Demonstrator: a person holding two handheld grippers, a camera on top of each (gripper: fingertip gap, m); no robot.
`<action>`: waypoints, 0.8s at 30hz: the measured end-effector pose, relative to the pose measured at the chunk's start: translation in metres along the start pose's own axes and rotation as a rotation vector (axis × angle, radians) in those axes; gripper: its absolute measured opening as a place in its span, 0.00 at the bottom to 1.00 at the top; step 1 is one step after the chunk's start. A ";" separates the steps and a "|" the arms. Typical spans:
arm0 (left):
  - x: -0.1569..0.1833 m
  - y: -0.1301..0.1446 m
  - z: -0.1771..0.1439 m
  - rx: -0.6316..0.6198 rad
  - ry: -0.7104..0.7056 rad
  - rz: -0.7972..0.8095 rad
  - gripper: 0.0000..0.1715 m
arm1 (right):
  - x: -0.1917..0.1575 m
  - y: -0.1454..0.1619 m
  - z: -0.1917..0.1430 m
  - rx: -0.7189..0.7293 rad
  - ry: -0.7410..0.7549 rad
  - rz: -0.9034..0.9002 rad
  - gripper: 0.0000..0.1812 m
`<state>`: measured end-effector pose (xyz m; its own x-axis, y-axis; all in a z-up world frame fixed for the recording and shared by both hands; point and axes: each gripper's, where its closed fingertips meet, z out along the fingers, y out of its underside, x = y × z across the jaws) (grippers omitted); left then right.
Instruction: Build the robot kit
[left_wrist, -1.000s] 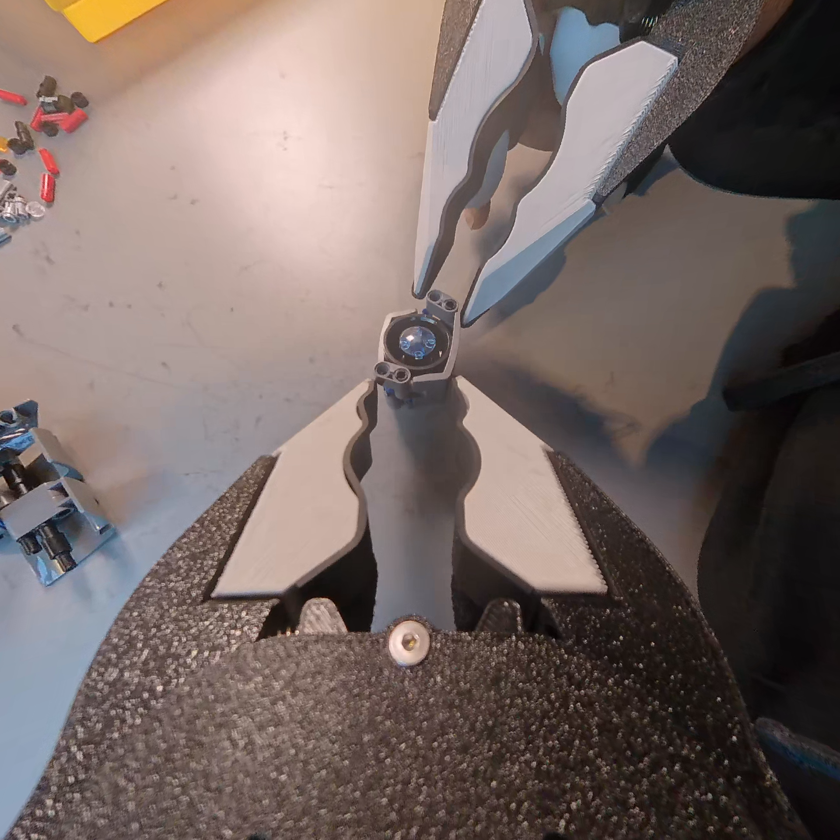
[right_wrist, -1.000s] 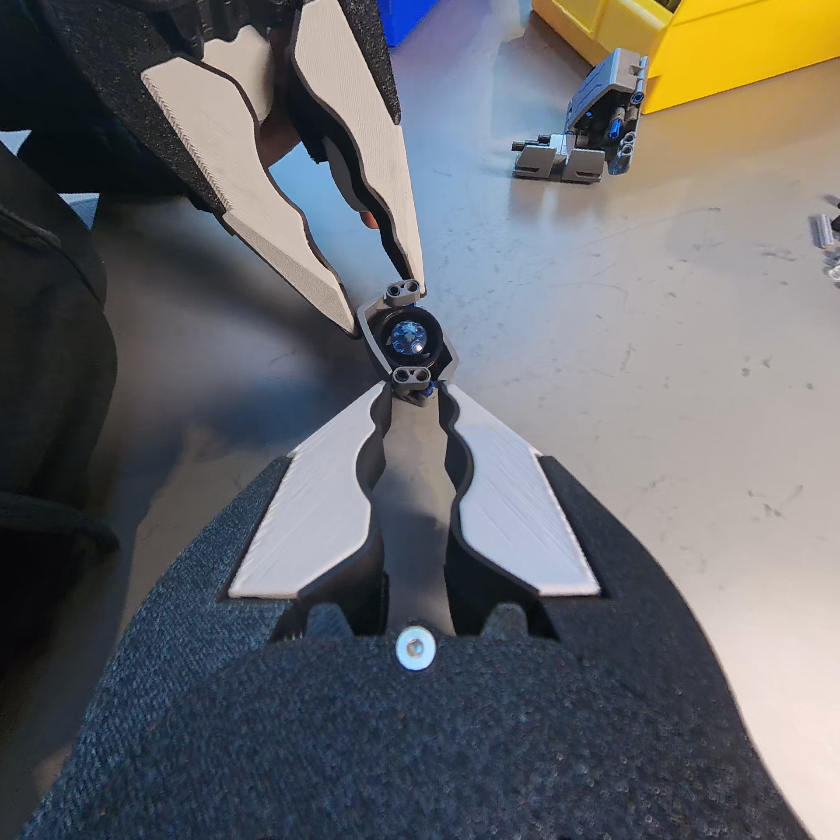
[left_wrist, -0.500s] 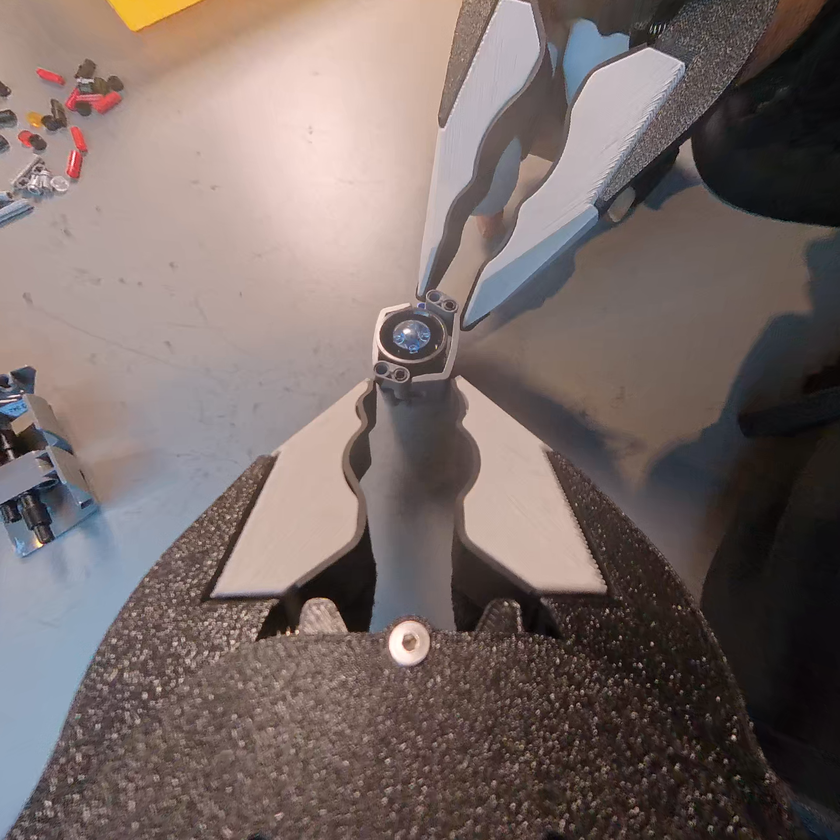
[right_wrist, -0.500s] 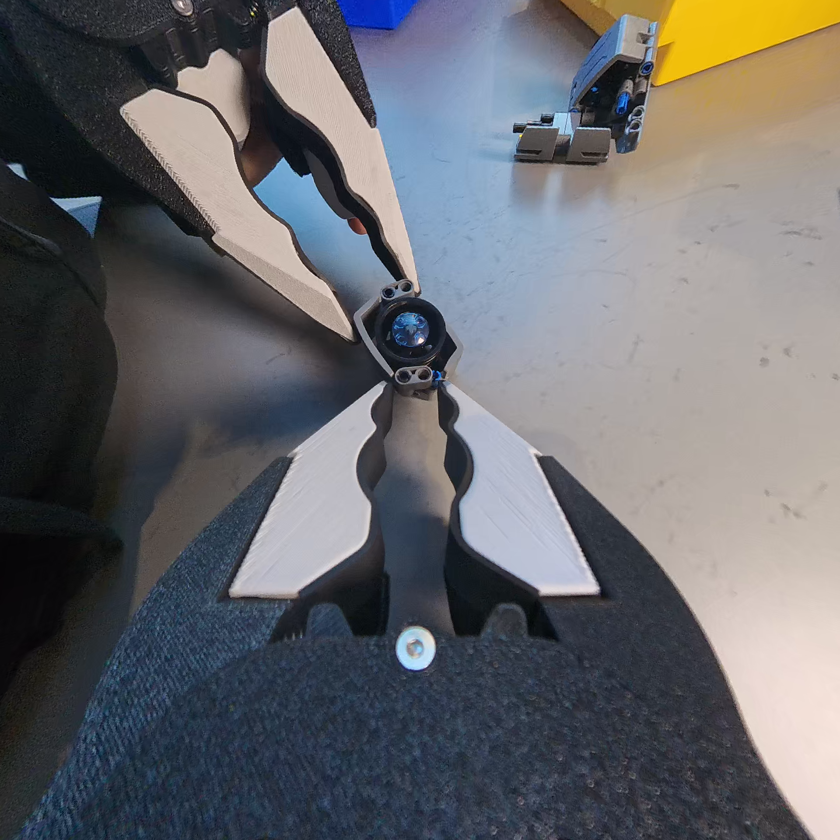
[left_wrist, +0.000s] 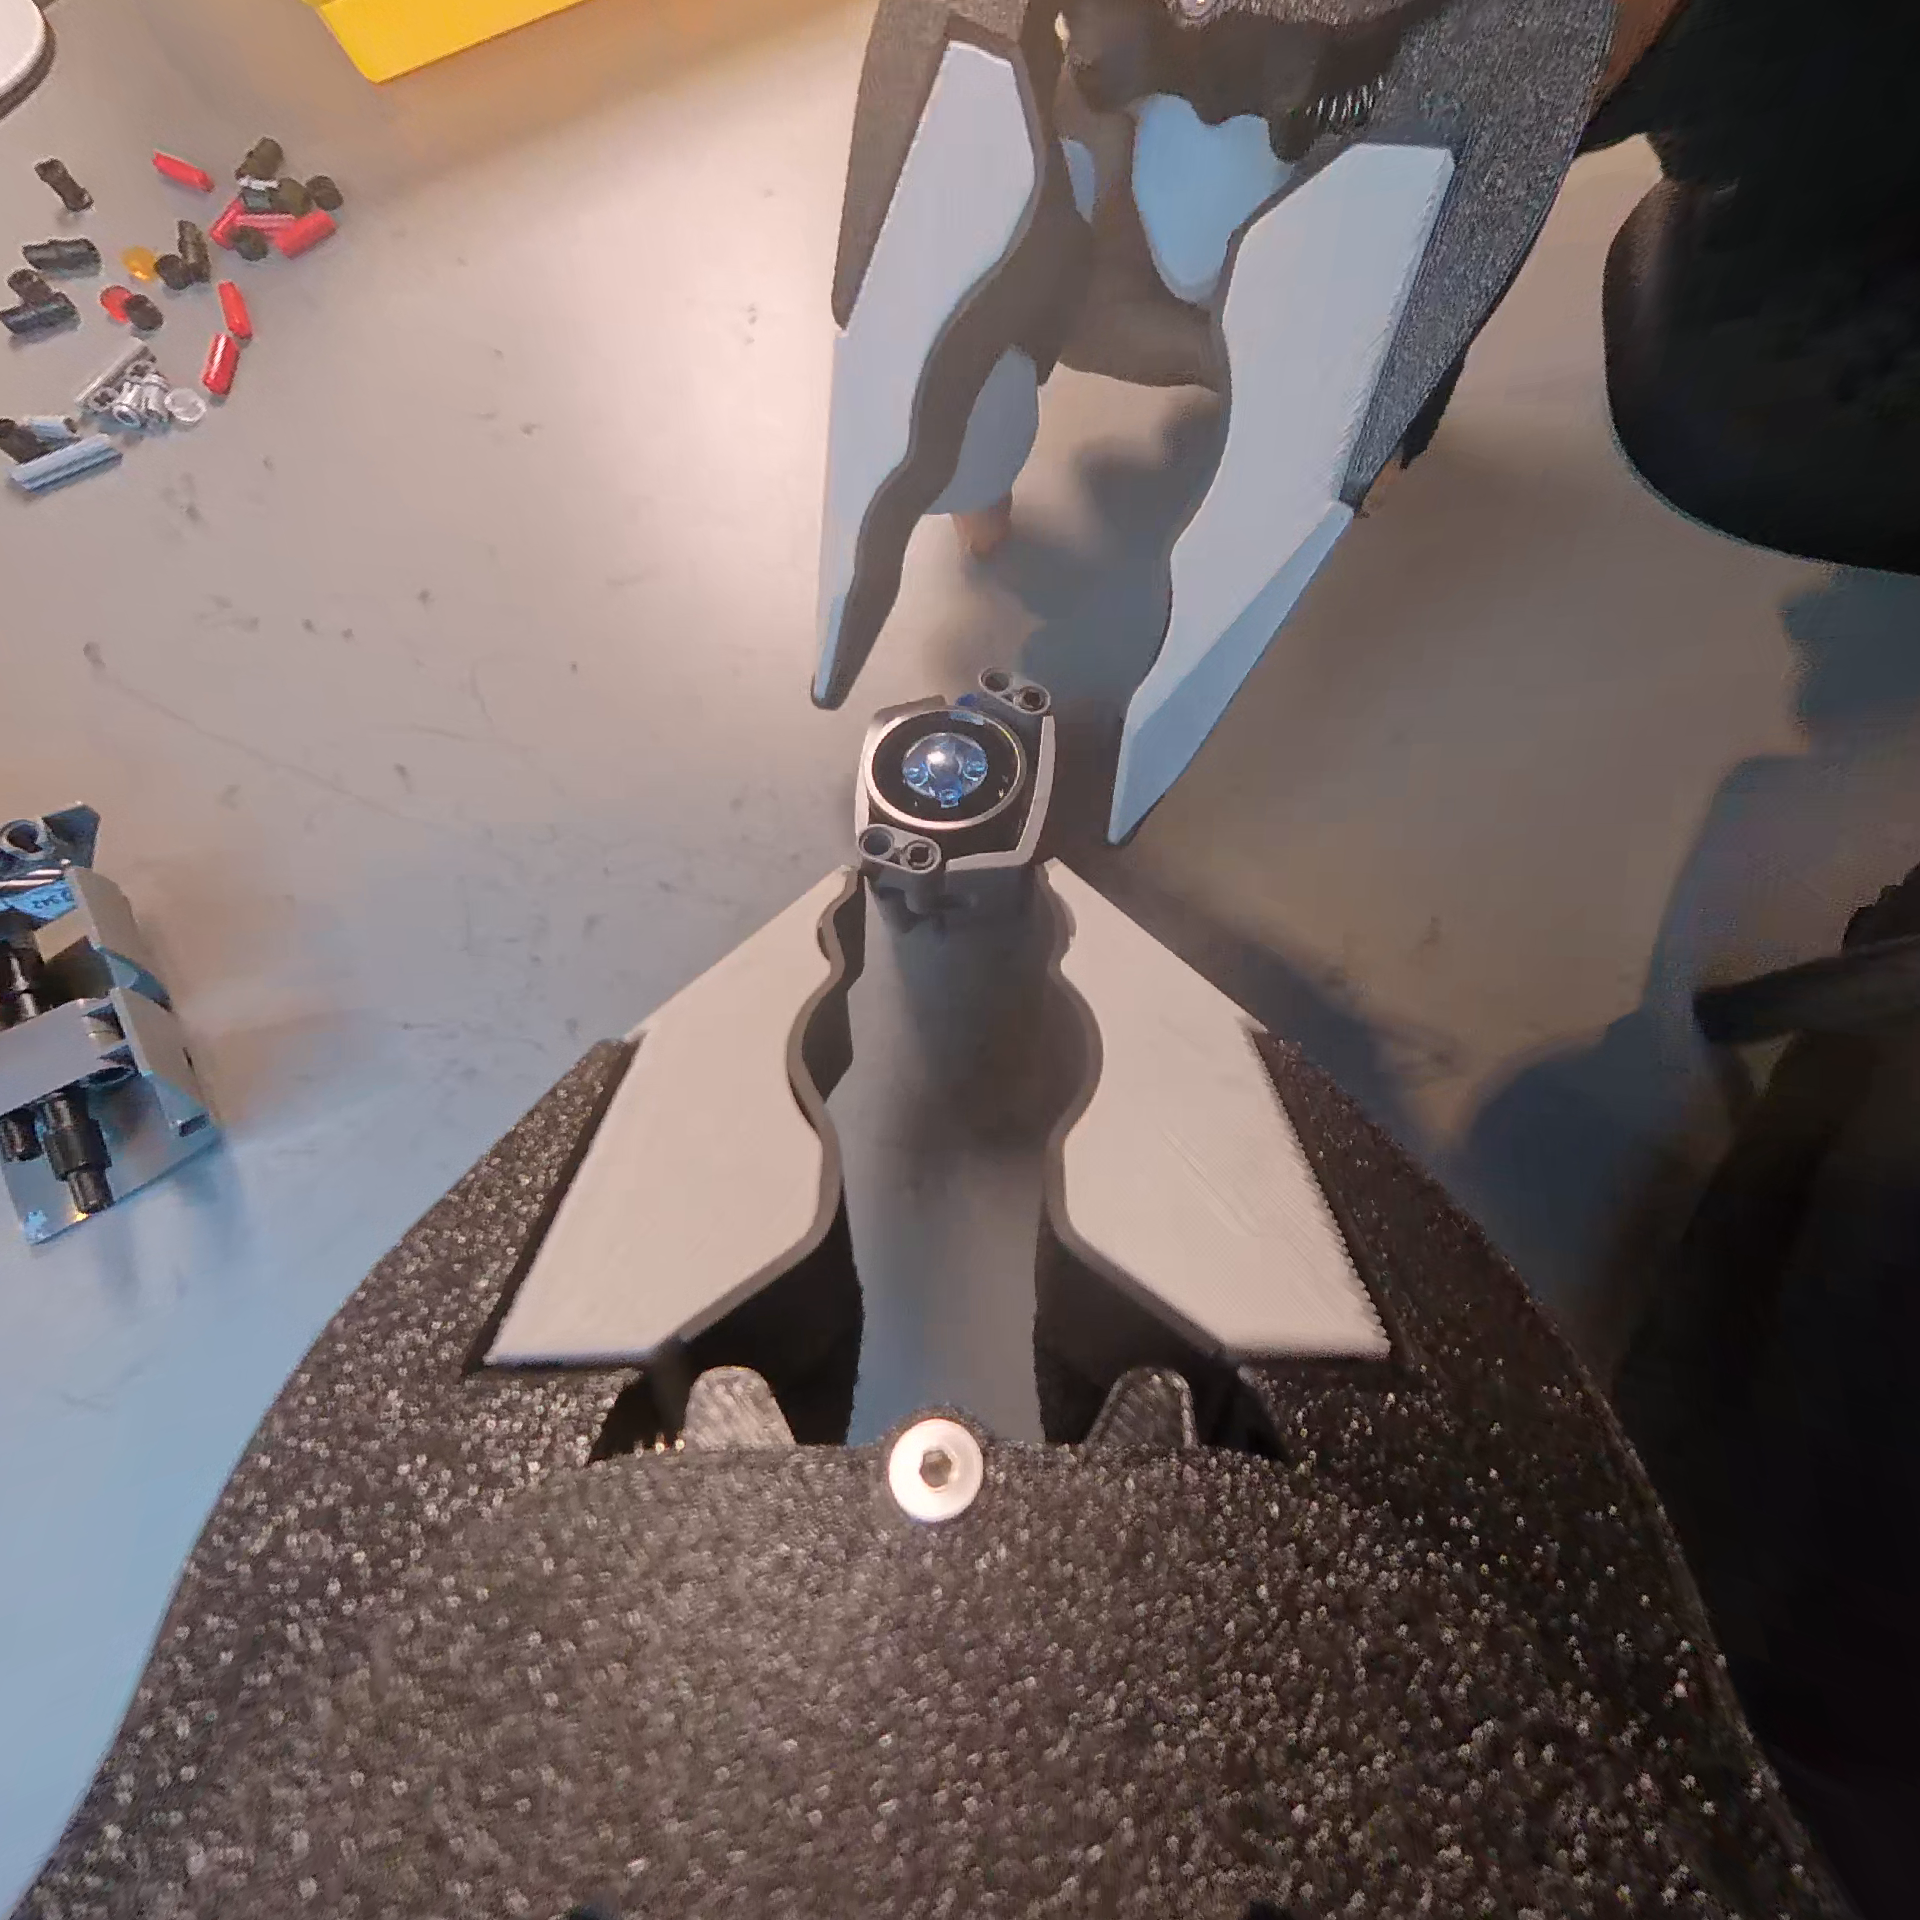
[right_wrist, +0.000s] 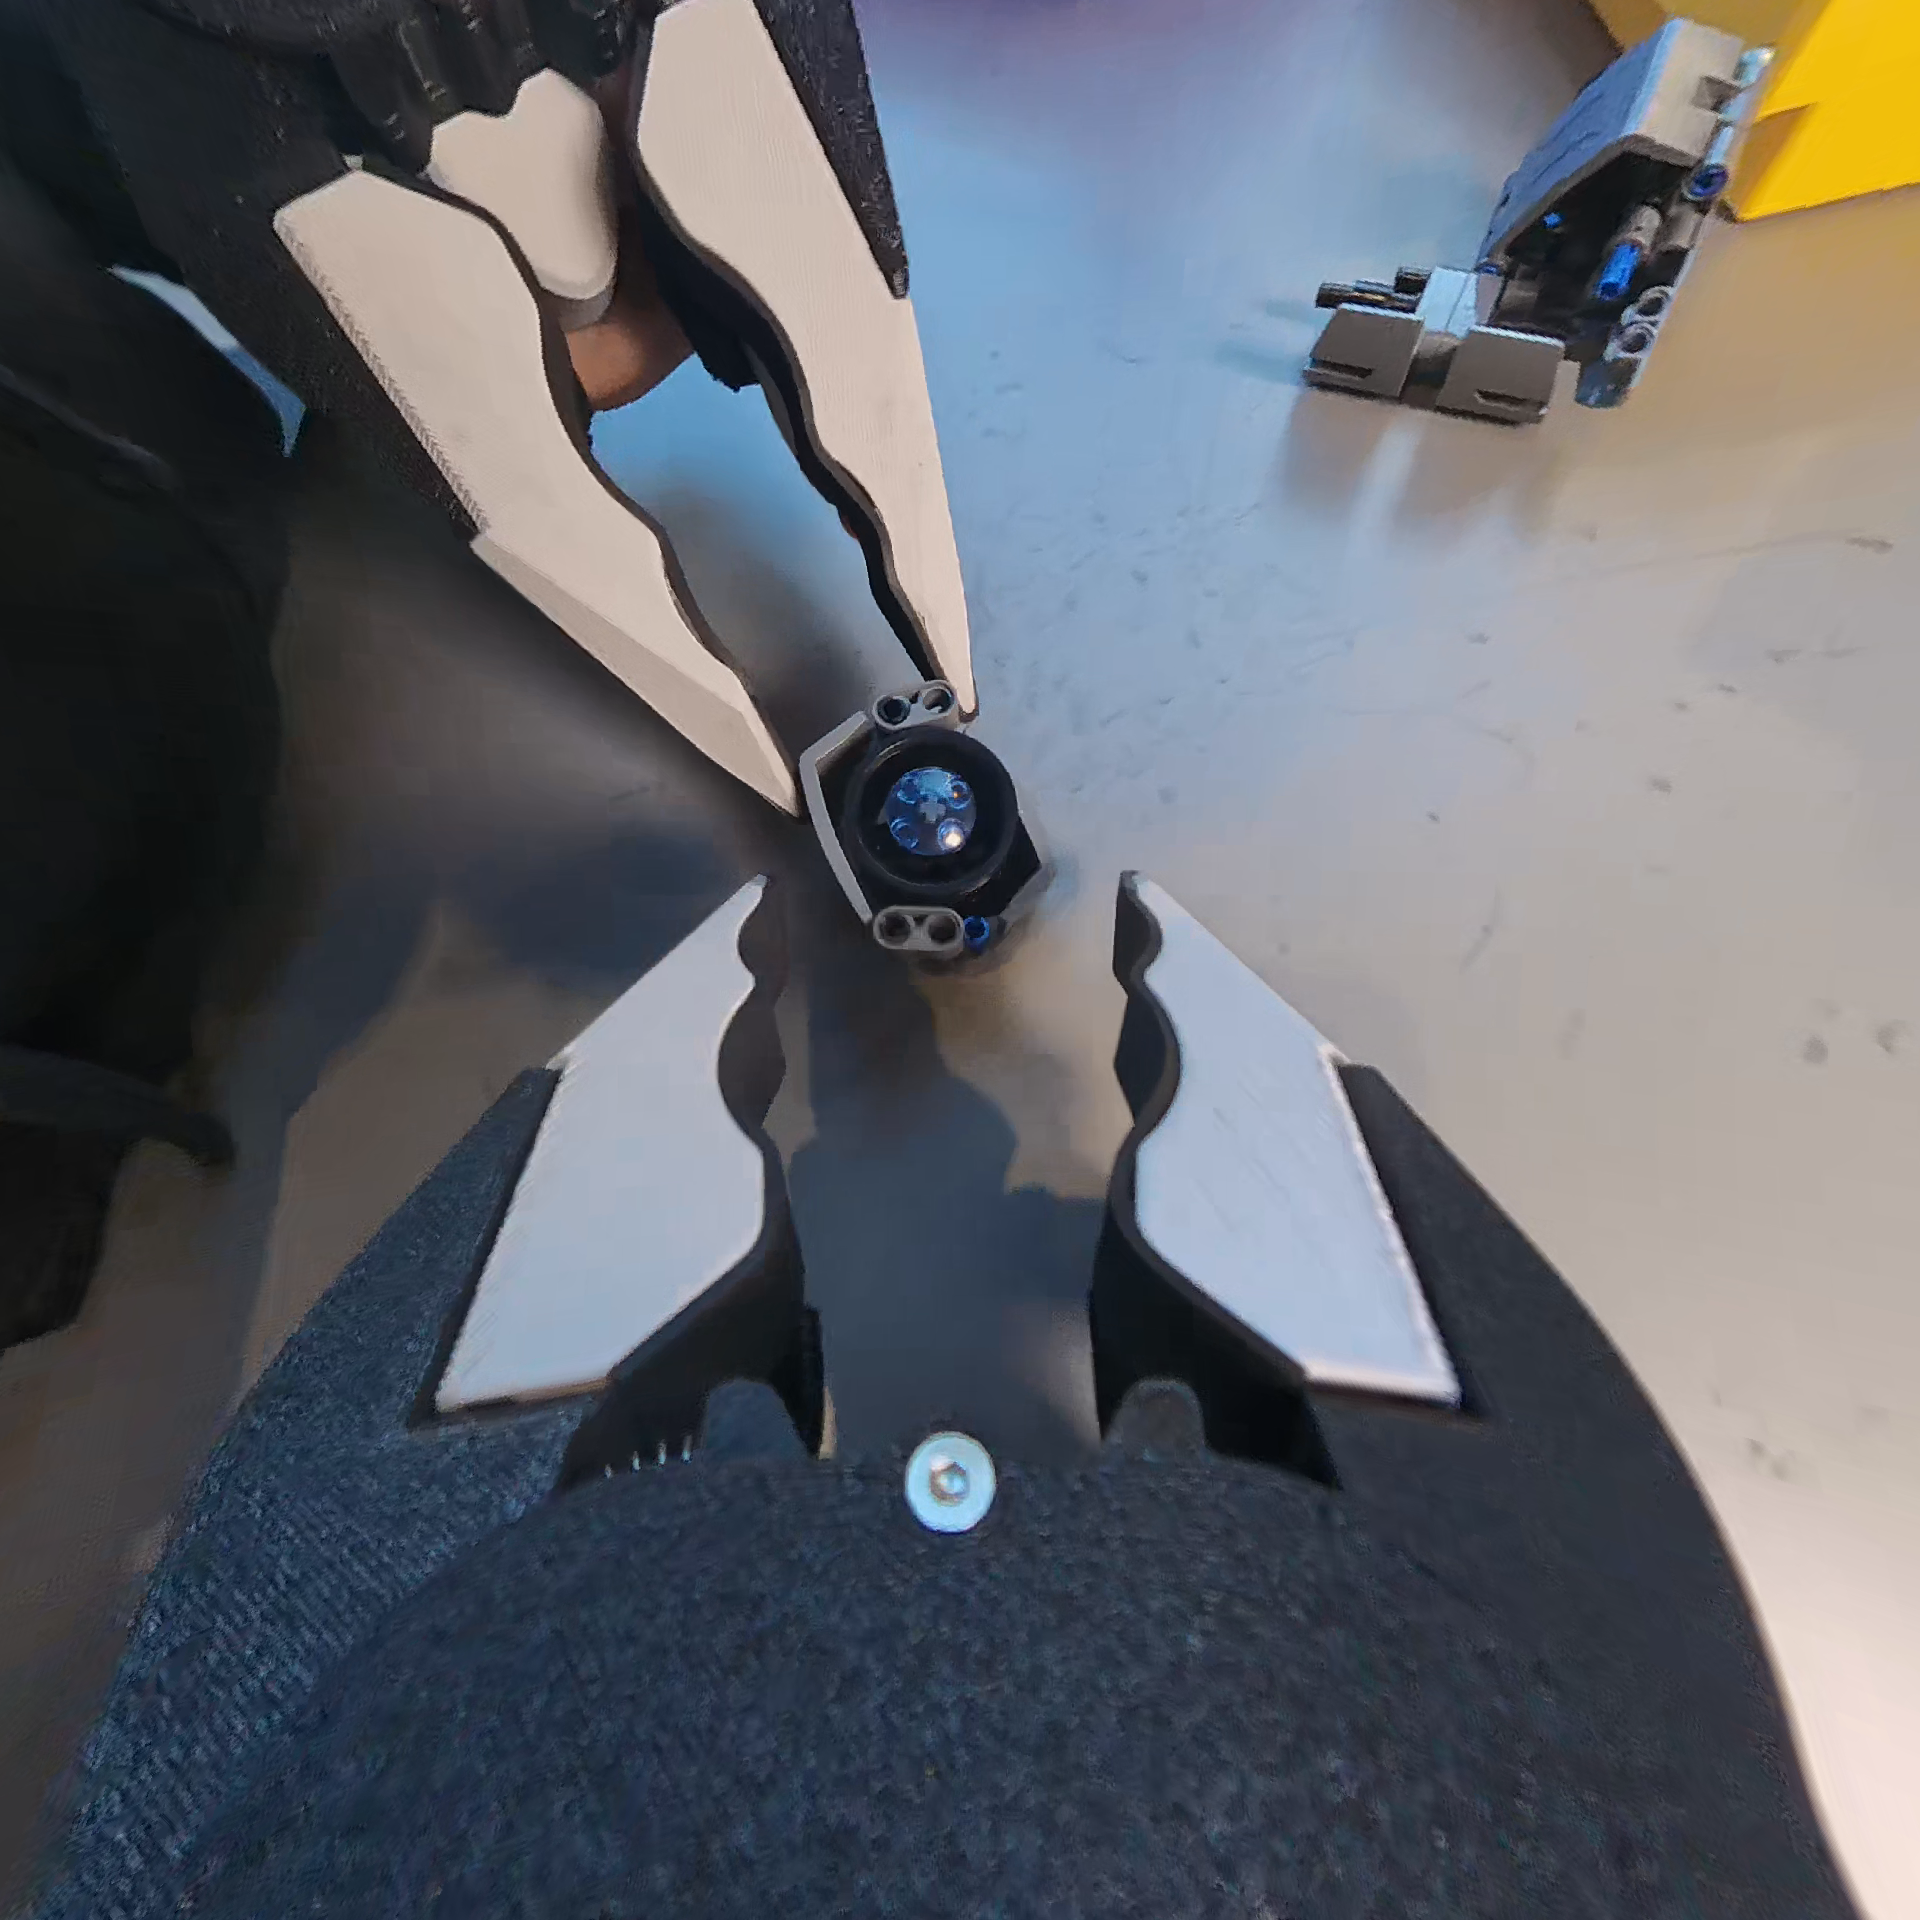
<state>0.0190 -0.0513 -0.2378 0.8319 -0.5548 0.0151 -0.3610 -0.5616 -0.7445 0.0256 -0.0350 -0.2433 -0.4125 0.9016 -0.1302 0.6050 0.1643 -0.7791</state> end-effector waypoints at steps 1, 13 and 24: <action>0.000 0.000 0.000 0.002 -0.001 -0.002 0.18 | -0.001 -0.001 0.003 -0.009 -0.009 -0.021 0.34; 0.004 0.005 -0.003 0.018 -0.001 -0.028 0.15 | -0.006 0.002 0.005 -0.037 0.095 -0.011 0.20; 0.007 0.009 -0.008 0.015 0.041 0.031 0.25 | -0.014 0.003 0.003 -0.056 0.111 -0.030 0.18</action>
<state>0.0180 -0.0649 -0.2396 0.8024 -0.5965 0.0184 -0.3798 -0.5343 -0.7552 0.0311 -0.0482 -0.2461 -0.3553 0.9341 -0.0363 0.6320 0.2114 -0.7456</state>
